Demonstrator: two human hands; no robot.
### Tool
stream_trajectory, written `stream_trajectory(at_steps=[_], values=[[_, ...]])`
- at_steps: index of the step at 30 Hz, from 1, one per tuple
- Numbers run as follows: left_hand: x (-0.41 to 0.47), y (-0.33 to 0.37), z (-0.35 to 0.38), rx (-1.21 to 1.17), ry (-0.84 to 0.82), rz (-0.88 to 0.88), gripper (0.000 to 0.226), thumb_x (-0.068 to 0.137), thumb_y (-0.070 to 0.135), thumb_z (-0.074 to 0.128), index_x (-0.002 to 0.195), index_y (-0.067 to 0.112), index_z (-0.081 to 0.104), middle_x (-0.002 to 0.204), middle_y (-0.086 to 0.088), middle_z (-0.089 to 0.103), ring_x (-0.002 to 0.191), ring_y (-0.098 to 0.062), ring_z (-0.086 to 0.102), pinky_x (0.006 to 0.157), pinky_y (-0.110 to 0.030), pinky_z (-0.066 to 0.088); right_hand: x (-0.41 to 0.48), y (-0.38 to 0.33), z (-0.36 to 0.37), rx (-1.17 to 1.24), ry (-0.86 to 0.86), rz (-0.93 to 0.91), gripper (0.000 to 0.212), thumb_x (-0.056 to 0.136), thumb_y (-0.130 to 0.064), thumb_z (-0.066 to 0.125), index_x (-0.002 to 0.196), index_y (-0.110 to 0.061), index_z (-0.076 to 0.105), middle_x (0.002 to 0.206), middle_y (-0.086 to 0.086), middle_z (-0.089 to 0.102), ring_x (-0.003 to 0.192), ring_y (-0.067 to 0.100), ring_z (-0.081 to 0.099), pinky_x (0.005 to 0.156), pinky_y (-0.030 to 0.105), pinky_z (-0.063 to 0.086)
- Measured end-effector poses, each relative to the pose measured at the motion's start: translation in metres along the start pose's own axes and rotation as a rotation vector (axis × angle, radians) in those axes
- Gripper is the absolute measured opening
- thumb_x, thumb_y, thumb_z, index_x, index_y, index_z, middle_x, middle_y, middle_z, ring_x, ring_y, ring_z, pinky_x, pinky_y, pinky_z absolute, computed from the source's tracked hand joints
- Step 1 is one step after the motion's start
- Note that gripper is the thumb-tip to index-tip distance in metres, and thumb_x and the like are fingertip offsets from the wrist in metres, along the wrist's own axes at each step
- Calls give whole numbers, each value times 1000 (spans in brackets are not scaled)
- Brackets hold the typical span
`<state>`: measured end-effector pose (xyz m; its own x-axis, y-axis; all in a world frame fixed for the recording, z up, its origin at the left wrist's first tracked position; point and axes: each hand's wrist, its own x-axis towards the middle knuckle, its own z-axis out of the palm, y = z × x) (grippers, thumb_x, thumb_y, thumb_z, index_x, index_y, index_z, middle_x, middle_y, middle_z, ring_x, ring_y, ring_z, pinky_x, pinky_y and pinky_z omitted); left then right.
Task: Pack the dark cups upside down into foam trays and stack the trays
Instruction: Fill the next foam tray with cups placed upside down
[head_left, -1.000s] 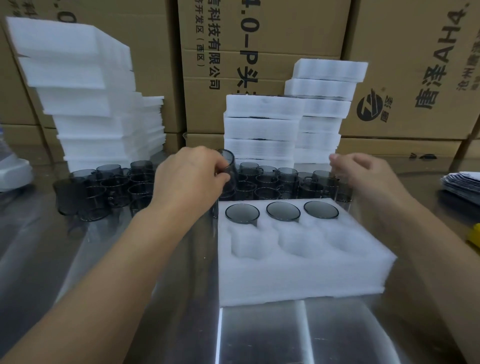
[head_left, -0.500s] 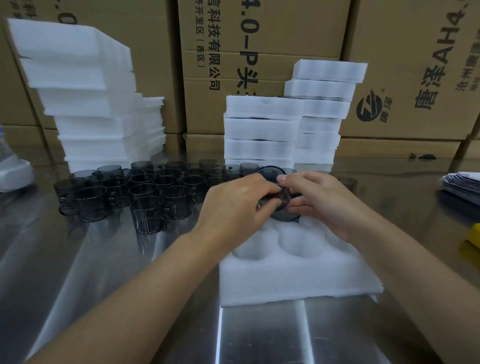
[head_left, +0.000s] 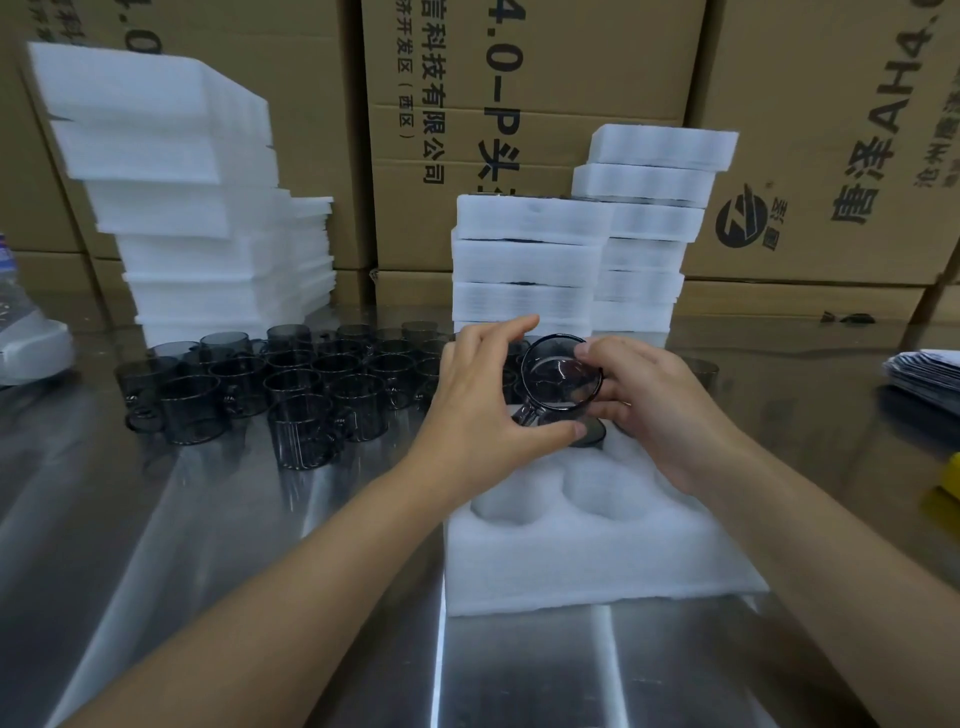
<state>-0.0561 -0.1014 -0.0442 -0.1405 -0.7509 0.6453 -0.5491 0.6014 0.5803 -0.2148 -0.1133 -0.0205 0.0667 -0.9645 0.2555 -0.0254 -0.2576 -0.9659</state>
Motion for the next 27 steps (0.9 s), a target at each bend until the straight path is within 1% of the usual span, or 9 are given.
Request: stream_trajectory(at_steps=[2, 5, 8, 11, 13, 17, 20, 23, 27], values=[[0, 0, 0, 1, -16, -1, 84, 65, 37, 83, 137, 33, 39, 125, 13, 37, 120, -6, 33, 99, -14, 31, 0, -1, 0, 12, -4, -18, 24, 68, -36, 66, 84, -18, 71, 82, -1, 72, 75, 15, 61, 75, 31, 47], [0, 1, -1, 1, -23, -1, 75, 68, 34, 81, 134, 29, 45, 123, 11, 40, 119, -7, 35, 102, -23, 35, -1, -1, -1, 32, -31, -48, 18, 68, -35, 65, 77, -22, 73, 82, -1, 71, 74, 13, 61, 73, 29, 46], [0, 1, -2, -12, -41, 5, 71, 70, 32, 80, 132, 29, 47, 120, 12, 41, 118, -7, 36, 102, -27, 37, -1, 0, -1, 46, -51, -78, 19, 68, -33, 66, 82, -21, 72, 84, 1, 71, 74, 11, 62, 72, 26, 48], [0, 1, -2, -24, -55, 15, 72, 70, 35, 79, 133, 31, 46, 121, 13, 40, 119, -6, 36, 102, -28, 38, -2, 0, -1, 53, -36, -100, 21, 68, -31, 68, 86, -22, 71, 86, 2, 69, 82, 14, 61, 80, 32, 49], [0, 1, -2, -30, -52, 26, 71, 71, 34, 80, 133, 32, 46, 121, 13, 40, 118, -5, 37, 101, -26, 38, -2, 0, 0, 43, -26, -111, 21, 67, -31, 70, 86, -23, 71, 86, 0, 69, 83, 13, 62, 84, 35, 48], [0, 1, -2, -30, -46, 42, 68, 72, 32, 80, 131, 35, 46, 119, 15, 41, 118, -3, 38, 98, -23, 38, -3, 0, 0, 37, -32, -133, 25, 67, -31, 73, 89, -22, 70, 83, -5, 71, 78, 9, 64, 85, 36, 49], [0, 3, -3, -33, -39, 39, 68, 72, 32, 79, 132, 30, 47, 121, 11, 43, 120, -6, 39, 100, -28, 40, -3, -1, 1, 44, -34, -139, 24, 69, -35, 72, 89, -21, 70, 86, -3, 72, 82, 12, 65, 87, 38, 50], [-1, 5, -3, -56, -34, 45, 66, 72, 32, 79, 131, 28, 49, 120, 8, 45, 118, -9, 42, 100, -34, 42, -2, 0, 1, 65, -37, -135, 21, 71, -37, 69, 85, -21, 71, 87, -1, 72, 83, 12, 65, 83, 34, 51], [-1, 6, -3, -61, -35, 48, 67, 72, 35, 78, 132, 29, 48, 119, 9, 44, 117, -9, 43, 100, -32, 42, -2, 0, 0, 82, -56, -126, 14, 77, -35, 68, 81, -23, 74, 89, -1, 72, 81, 13, 65, 74, 27, 52]])
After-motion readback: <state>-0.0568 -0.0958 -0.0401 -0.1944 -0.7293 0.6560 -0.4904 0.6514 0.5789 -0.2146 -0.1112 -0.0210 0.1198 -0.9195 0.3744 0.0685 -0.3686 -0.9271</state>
